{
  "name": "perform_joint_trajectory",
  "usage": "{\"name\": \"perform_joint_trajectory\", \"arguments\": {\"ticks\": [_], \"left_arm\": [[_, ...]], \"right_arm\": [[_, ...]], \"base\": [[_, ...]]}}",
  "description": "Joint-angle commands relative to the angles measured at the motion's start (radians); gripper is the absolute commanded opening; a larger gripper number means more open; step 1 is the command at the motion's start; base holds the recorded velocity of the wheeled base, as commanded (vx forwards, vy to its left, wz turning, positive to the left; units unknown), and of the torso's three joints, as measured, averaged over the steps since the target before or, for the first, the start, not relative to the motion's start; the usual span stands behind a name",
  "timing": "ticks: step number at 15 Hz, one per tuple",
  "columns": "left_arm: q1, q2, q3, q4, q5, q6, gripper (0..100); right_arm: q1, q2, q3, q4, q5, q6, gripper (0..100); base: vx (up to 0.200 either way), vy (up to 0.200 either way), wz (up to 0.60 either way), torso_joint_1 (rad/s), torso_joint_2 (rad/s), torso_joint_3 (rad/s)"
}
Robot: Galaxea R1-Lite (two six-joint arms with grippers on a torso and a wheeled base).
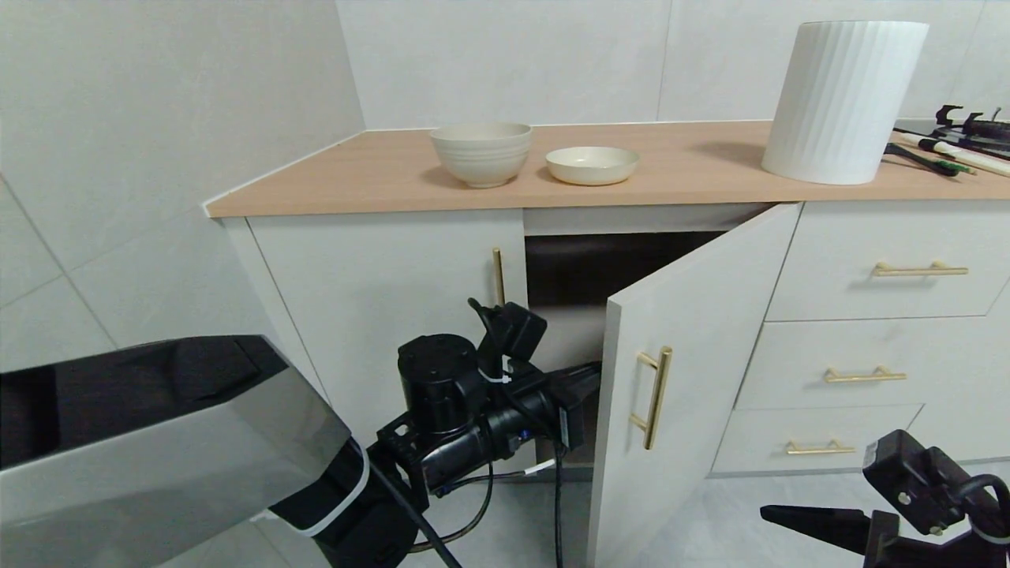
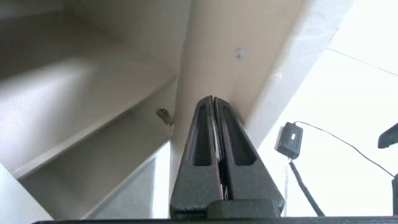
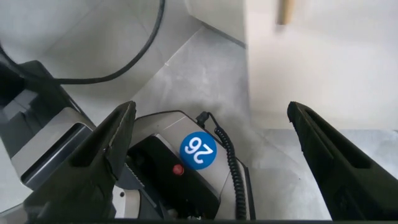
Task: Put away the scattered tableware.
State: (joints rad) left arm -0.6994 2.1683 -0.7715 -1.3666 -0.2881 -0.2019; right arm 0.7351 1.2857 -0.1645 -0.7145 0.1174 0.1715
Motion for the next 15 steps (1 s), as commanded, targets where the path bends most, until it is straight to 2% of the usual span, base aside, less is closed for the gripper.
{"name": "perform_joint_trajectory", "arguments": {"ticks": [1, 4, 7, 8, 10, 11, 12, 13, 14, 15], "left_arm": [[-0.002, 0.016, -0.022, 0.001, 0.001, -0.001, 0], [-0.012, 0.067, -0.071, 0.003, 0.004, 0.002, 0], [-0.066, 0.082, -0.089, 0.004, 0.035, 0.004, 0], [-0.103, 0.068, -0.094, 0.006, 0.035, 0.006, 0], [-0.224, 0.025, -0.101, 0.047, 0.044, 0.009, 0], [-0.258, 0.013, -0.100, 0.055, 0.049, 0.009, 0], [-0.351, -0.012, -0.101, 0.089, 0.050, 0.009, 0], [-0.390, -0.019, -0.098, 0.112, 0.052, 0.009, 0], [-0.394, -0.019, -0.091, 0.121, 0.053, 0.009, 0], [-0.373, -0.021, -0.081, 0.121, 0.061, 0.009, 0]], "right_arm": [[0.000, 0.003, 0.000, 0.000, -0.001, 0.000, 100], [0.003, 0.003, 0.000, 0.000, -0.001, 0.000, 100], [0.033, -0.002, 0.006, -0.002, 0.004, 0.000, 100], [0.069, -0.020, 0.020, -0.002, 0.007, 0.002, 100], [0.202, -0.098, 0.075, -0.002, 0.024, -0.001, 100], [0.228, -0.117, 0.091, -0.002, 0.039, -0.004, 100], [0.248, -0.144, 0.131, -0.010, 0.105, -0.043, 100], [0.247, -0.144, 0.149, -0.011, 0.134, -0.079, 100], [0.247, -0.143, 0.149, -0.011, 0.139, -0.095, 100], [0.245, -0.144, 0.145, -0.011, 0.139, -0.093, 100]], "base": [[0.000, 0.000, 0.00, 0.000, 0.00, 0.000], [0.000, 0.000, 0.00, 0.000, 0.00, 0.000], [0.000, 0.000, 0.00, 0.000, 0.00, 0.000], [0.000, 0.000, 0.00, 0.000, 0.00, 0.000], [0.000, 0.000, 0.00, 0.000, 0.00, 0.000], [0.000, 0.000, 0.00, 0.000, 0.00, 0.000], [0.000, 0.000, 0.00, 0.000, 0.00, 0.000], [0.000, 0.000, 0.00, 0.000, 0.00, 0.000], [0.000, 0.000, 0.00, 0.000, 0.00, 0.000], [0.000, 0.000, 0.00, 0.000, 0.00, 0.000]]}}
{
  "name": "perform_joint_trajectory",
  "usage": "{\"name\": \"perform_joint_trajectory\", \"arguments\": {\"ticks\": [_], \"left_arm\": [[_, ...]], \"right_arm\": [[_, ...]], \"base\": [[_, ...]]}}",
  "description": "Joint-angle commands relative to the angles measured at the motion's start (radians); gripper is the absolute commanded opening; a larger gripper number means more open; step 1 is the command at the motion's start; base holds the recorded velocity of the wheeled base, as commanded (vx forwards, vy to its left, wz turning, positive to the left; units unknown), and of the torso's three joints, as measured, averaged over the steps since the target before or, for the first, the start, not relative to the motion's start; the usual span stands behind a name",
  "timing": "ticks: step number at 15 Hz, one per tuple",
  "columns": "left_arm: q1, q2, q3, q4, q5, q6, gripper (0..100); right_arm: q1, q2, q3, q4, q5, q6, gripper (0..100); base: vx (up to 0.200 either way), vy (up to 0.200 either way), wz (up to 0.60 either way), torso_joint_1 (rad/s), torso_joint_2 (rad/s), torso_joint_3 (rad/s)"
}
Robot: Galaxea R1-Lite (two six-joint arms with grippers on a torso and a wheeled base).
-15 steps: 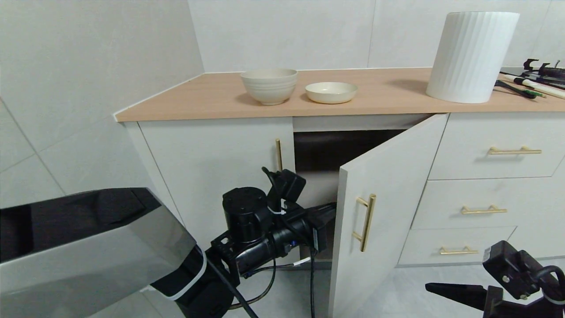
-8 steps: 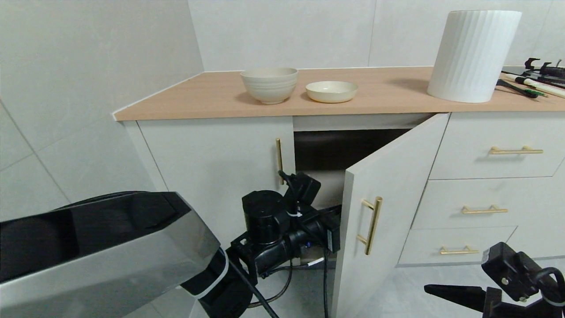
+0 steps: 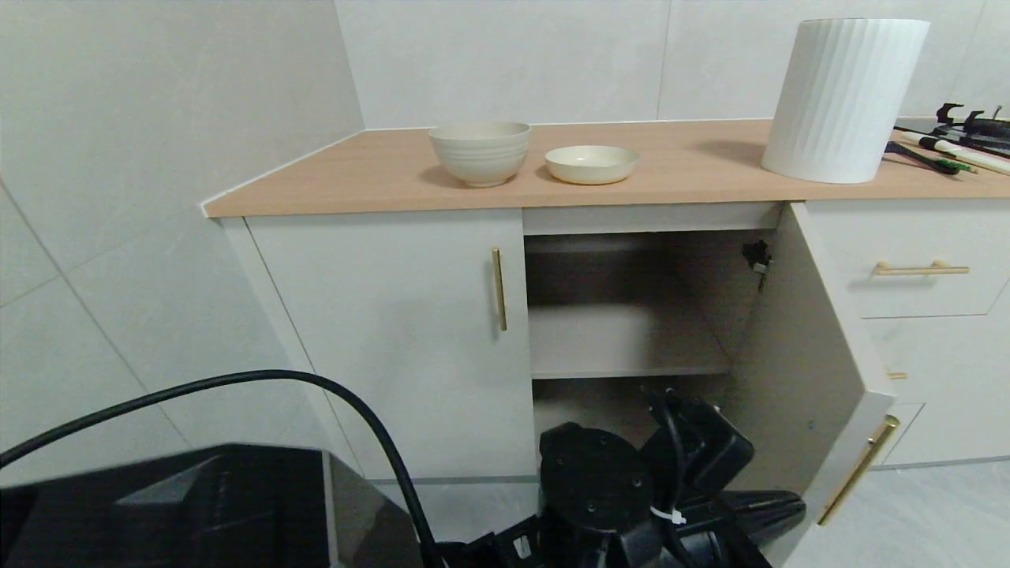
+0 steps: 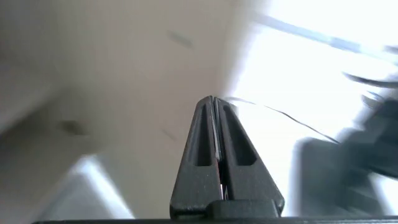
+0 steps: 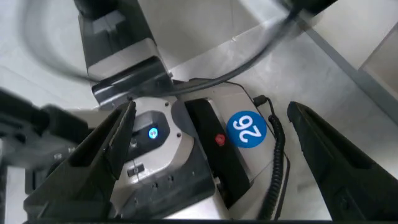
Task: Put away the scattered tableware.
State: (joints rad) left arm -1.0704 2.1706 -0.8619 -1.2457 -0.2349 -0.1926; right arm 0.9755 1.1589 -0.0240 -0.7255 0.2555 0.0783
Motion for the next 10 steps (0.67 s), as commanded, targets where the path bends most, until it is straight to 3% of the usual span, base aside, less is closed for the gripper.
{"name": "perform_joint_trajectory", "arguments": {"ticks": [1, 3, 6, 8, 9, 10], "left_arm": [[-0.002, -0.023, 0.009, 0.000, 0.008, -0.001, 0], [0.101, -0.054, 0.020, 0.008, 0.019, -0.001, 0], [0.260, -0.241, 0.118, 0.137, 0.020, 0.004, 0], [0.290, -0.281, 0.136, 0.166, 0.020, 0.005, 0], [0.415, -0.459, 0.242, 0.259, 0.020, 0.015, 0], [0.475, -0.534, 0.290, 0.289, 0.020, 0.028, 0]], "right_arm": [[0.005, -0.018, 0.004, 0.000, 0.001, 0.000, 100], [-0.035, -0.010, -0.034, -0.002, -0.004, 0.003, 100], [-0.155, 0.011, -0.162, 0.009, -0.012, 0.011, 100], [-0.170, 0.016, -0.180, 0.011, -0.012, 0.011, 100], [-0.210, 0.050, -0.283, 0.080, -0.073, 0.012, 100], [-0.222, 0.067, -0.338, 0.130, -0.102, 0.012, 100]], "base": [[0.000, 0.000, 0.00, 0.000, 0.00, 0.000], [0.000, 0.000, 0.00, 0.000, 0.00, 0.000], [0.000, 0.000, 0.00, 0.000, 0.00, 0.000], [0.000, 0.000, 0.00, 0.000, 0.00, 0.000], [0.000, 0.000, 0.00, 0.000, 0.00, 0.000], [0.000, 0.000, 0.00, 0.000, 0.00, 0.000]]}}
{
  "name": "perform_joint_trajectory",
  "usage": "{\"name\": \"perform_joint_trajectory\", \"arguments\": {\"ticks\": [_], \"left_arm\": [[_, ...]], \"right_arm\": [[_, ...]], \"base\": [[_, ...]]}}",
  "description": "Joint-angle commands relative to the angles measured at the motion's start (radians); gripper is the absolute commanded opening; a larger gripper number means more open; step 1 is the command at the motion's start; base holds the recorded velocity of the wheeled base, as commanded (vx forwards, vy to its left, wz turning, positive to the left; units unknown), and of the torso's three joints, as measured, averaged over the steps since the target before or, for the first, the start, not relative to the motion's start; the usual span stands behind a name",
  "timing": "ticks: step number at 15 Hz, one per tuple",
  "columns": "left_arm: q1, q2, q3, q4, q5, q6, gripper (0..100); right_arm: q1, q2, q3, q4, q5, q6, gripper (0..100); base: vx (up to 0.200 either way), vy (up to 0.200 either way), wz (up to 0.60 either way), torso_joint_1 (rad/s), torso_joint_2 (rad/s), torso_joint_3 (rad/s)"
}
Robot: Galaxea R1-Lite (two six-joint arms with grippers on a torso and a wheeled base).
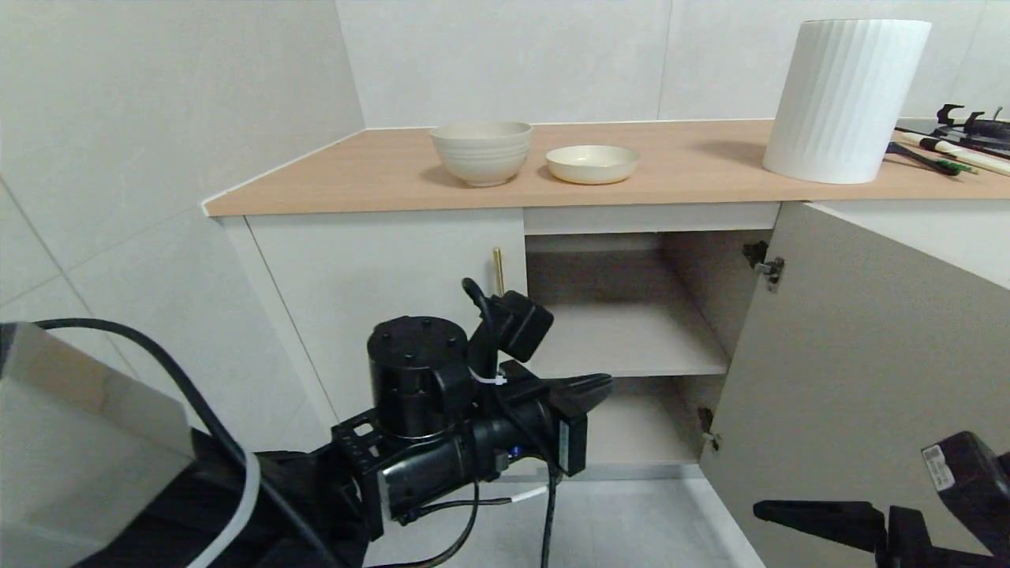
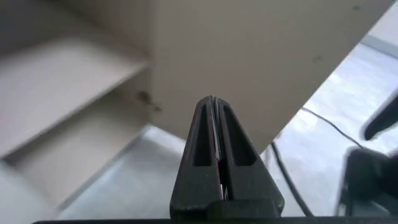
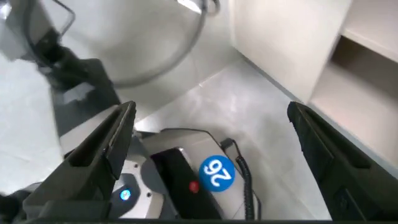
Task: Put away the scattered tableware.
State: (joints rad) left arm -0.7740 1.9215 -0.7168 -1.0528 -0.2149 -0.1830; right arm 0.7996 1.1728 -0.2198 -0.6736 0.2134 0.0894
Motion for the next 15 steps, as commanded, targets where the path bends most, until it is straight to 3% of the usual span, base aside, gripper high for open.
{"name": "perform_joint_trajectory", "arguments": {"ticks": [1, 2, 5, 7, 9, 12, 14, 15], "left_arm": [[0.196, -0.306, 0.157, 0.105, 0.000, 0.022, 0], [0.285, -0.414, 0.189, 0.174, 0.000, 0.028, 0], [0.420, -0.590, 0.165, 0.398, -0.003, 0.030, 0], [0.440, -0.662, 0.129, 0.534, -0.003, 0.030, 0], [0.444, -0.702, 0.114, 0.599, -0.003, 0.027, 0], [0.460, -0.654, 0.112, 0.594, -0.011, 0.025, 0], [0.466, -0.627, 0.112, 0.594, -0.011, 0.027, 0], [0.469, -0.624, 0.109, 0.593, -0.011, 0.022, 100]], "right_arm": [[-0.051, 0.057, -0.155, 0.089, -0.065, 0.001, 100], [-0.082, 0.099, -0.234, 0.108, -0.071, 0.001, 100], [-0.165, 0.240, -0.440, 0.114, -0.071, 0.001, 100], [-0.189, 0.311, -0.590, 0.193, -0.072, 0.012, 100], [-0.194, 0.346, -0.702, 0.296, -0.074, 0.090, 100], [-0.206, 0.355, -0.704, 0.305, -0.074, 0.216, 100], [-0.206, 0.347, -0.699, 0.319, -0.072, 0.221, 100], [-0.206, 0.343, -0.698, 0.321, -0.072, 0.221, 100]], "base": [[0.000, 0.000, 0.00, 0.000, 0.00, 0.000], [0.000, 0.000, 0.00, 0.000, 0.00, 0.000], [0.000, 0.000, 0.00, 0.000, 0.00, 0.000], [0.000, 0.000, 0.00, 0.000, 0.00, 0.000], [0.000, 0.000, 0.00, 0.000, 0.00, 0.000], [0.000, 0.000, 0.00, 0.000, 0.00, 0.000], [0.000, 0.000, 0.00, 0.000, 0.00, 0.000], [0.000, 0.000, 0.00, 0.000, 0.00, 0.000]]}}
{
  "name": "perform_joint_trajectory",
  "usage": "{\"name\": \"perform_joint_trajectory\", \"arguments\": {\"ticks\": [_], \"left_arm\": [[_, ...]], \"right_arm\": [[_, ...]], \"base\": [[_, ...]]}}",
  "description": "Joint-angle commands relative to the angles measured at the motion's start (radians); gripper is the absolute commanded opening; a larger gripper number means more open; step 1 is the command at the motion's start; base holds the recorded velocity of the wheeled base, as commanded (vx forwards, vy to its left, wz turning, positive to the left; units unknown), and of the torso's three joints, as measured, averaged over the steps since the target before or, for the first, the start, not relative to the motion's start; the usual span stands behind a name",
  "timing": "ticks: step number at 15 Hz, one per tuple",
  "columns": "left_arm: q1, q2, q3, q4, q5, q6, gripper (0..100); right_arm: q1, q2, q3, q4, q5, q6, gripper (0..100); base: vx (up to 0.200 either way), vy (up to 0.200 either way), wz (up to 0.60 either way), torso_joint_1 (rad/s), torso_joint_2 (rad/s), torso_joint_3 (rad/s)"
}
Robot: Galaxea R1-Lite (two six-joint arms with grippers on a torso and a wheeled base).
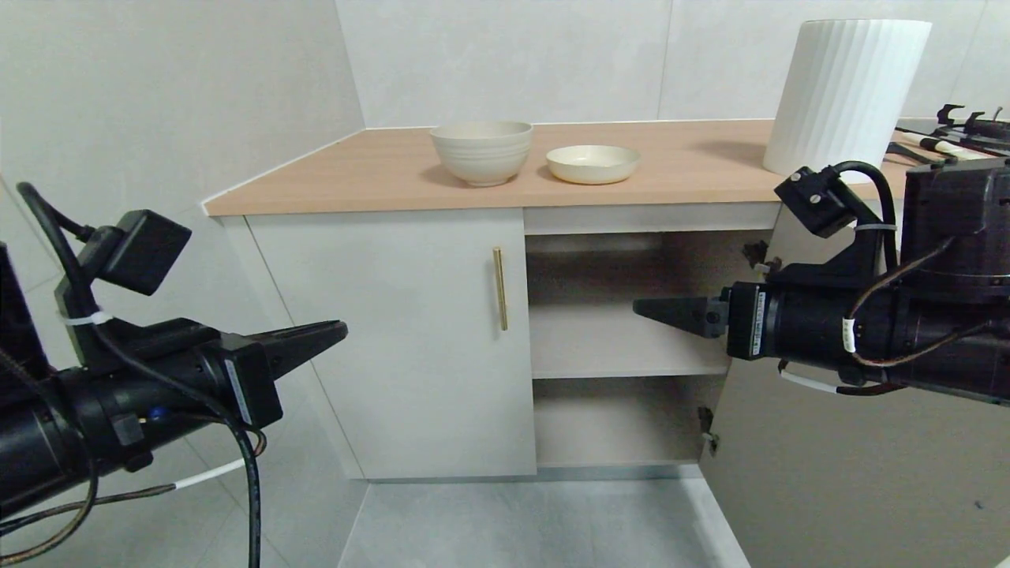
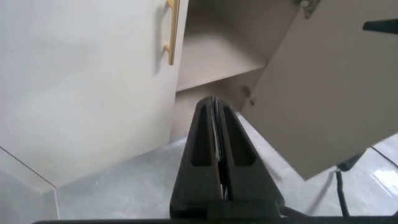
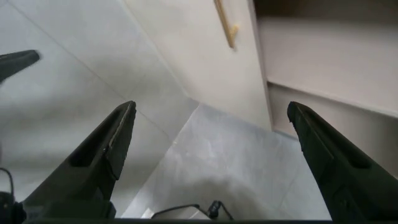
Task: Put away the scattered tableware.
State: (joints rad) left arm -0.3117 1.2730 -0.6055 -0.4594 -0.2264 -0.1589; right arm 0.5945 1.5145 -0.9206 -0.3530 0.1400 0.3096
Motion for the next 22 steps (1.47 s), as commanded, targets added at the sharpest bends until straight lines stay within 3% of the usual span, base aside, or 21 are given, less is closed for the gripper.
{"name": "perform_joint_trajectory", "arguments": {"ticks": [1, 11, 22], "left_arm": [[0.010, 0.026, -0.005, -0.001, 0.001, -0.004, 100], [0.031, -0.004, -0.010, -0.002, 0.005, -0.002, 100], [0.049, -0.011, -0.019, 0.001, 0.004, -0.004, 100]], "right_arm": [[-0.001, 0.000, 0.005, 0.002, 0.001, 0.000, 100], [-0.001, 0.000, 0.011, 0.028, 0.000, -0.001, 100], [0.002, 0.000, 0.011, 0.057, 0.003, -0.006, 100]], "base": [[0.000, 0.000, 0.00, 0.000, 0.00, 0.000], [0.000, 0.000, 0.00, 0.000, 0.00, 0.000], [0.200, 0.000, 0.00, 0.004, 0.00, 0.001]]}}
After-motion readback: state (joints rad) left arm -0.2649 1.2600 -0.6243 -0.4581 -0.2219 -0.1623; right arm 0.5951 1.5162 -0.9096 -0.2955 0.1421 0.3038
